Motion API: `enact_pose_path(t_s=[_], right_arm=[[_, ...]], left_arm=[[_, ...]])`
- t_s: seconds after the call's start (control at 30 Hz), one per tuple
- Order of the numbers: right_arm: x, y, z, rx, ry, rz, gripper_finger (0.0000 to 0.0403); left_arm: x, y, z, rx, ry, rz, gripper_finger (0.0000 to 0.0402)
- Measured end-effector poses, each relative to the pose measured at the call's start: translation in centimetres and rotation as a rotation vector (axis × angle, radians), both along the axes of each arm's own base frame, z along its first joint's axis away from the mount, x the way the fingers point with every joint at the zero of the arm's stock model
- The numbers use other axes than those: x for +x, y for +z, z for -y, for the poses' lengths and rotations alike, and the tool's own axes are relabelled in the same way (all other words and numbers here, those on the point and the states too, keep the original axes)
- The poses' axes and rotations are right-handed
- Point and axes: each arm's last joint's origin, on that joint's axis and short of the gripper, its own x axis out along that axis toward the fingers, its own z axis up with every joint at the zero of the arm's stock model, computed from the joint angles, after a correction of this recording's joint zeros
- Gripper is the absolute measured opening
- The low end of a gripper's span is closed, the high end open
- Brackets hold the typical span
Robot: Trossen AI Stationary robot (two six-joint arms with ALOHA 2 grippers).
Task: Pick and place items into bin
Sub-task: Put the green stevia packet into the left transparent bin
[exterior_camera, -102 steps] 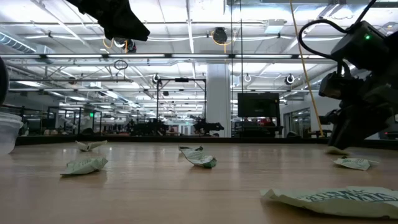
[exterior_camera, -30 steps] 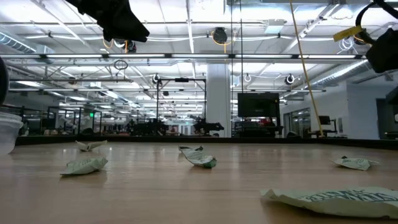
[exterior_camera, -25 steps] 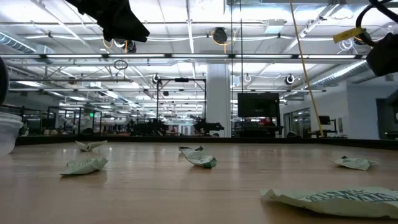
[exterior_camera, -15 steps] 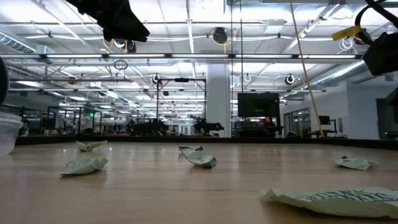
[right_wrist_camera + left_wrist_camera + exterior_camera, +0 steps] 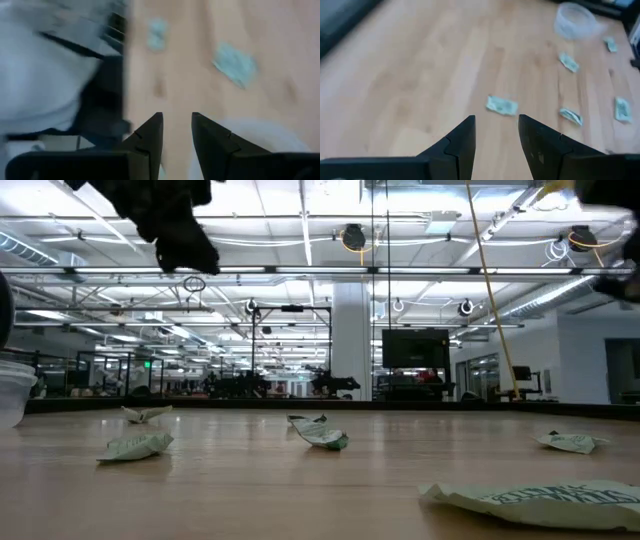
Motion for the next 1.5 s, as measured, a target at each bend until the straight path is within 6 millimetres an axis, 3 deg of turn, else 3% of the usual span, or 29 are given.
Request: enact_pose_path(t_s=[0.2,0.33,0.53,0.77,0.97,1.13,1.5], right_arm=[[0.3,3.1,0.9,-0.271,0.071,0.518,0.0098],[0.4,4.2,1.8,-0.541,0.008,0.687,0.0097],[0.7,4.2,2.8,-0.801,-0.155,0.675,0.0094],[0.7,1.9,3.4,-0.849,-0.178,0.626,0.0095],[0.6,0.4,3.7,-0.919,-0.143,0.598,0.0096],[1.0,1.0,4.1,-0.97,-0.158,0.647,0.0094],[1.7,3.2,4.7,-1.122,-0.2,0.831,0.0093]], left_arm=[[1.3,-3.1,-0.3,-0.102,0.167,-0.211,0.0154],[2.1,-5.1,-0.5,-0.13,0.297,-0.315,0.0154],[3.1,-7.9,-0.5,-0.195,0.405,-0.459,0.0154],[4.0,-10.3,0.3,-0.248,0.385,-0.565,0.0154],[4.1,-10.6,1.8,-0.258,0.379,-0.578,0.0154],[4.1,-10.6,2.9,-0.212,0.375,-0.566,0.0154],[4.8,-13.6,3.7,-0.134,0.415,-0.678,0.0154]])
